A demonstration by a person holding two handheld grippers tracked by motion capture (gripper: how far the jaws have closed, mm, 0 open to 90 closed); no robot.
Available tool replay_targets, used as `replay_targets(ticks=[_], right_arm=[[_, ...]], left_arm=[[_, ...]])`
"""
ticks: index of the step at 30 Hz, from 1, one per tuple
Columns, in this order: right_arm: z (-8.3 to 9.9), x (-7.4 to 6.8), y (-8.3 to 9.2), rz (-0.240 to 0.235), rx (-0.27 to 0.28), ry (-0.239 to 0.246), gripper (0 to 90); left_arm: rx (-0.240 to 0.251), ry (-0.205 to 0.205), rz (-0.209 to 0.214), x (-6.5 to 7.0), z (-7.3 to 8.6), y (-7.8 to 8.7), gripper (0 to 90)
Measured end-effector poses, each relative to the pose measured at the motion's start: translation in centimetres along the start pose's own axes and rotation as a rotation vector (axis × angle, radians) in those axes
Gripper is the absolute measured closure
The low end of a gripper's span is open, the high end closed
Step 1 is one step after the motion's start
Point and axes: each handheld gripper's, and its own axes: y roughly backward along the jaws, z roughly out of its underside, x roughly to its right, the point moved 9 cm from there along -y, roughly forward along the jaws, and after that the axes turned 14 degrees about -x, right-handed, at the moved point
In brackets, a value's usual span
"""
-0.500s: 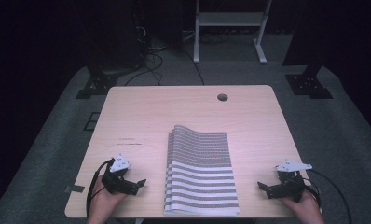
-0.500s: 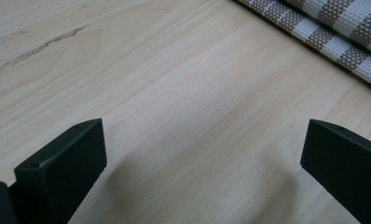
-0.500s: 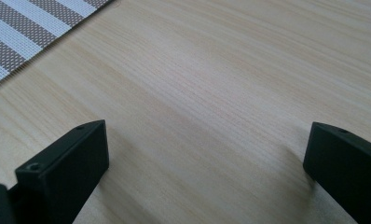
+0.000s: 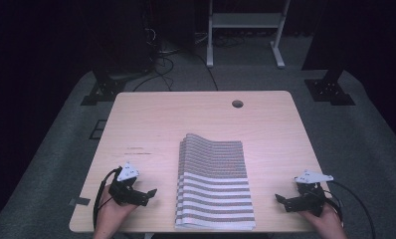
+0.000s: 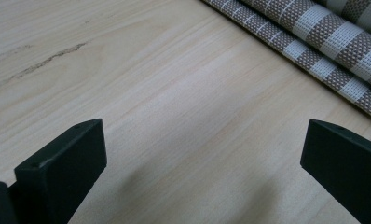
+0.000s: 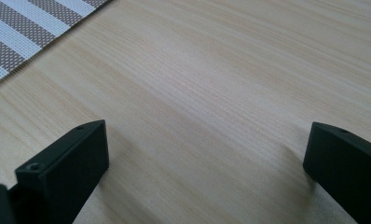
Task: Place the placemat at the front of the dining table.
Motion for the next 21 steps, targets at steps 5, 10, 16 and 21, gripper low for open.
replay_targets(ticks=[5,10,16,21], right_arm=[[0.2,0.0,0.1,-0.002,0.001,0.001,0.0],[0.4,-0.1,0.2,-0.002,0.0,0.004,0.0],[0.4,-0.1,0.2,-0.002,0.0,0.004,0.0],[0.4,-0.1,0.2,-0.003,0.0,0.004,0.0]], left_arm=[[0.021,-0.005,0.013,0.3,-0.9,0.5,0.0],[0.047,-0.014,0.027,0.6,-2.1,0.9,0.0],[0.055,-0.037,0.037,1.3,-2.9,1.1,0.0],[0.062,-0.062,0.059,2.0,-3.9,1.1,0.0]])
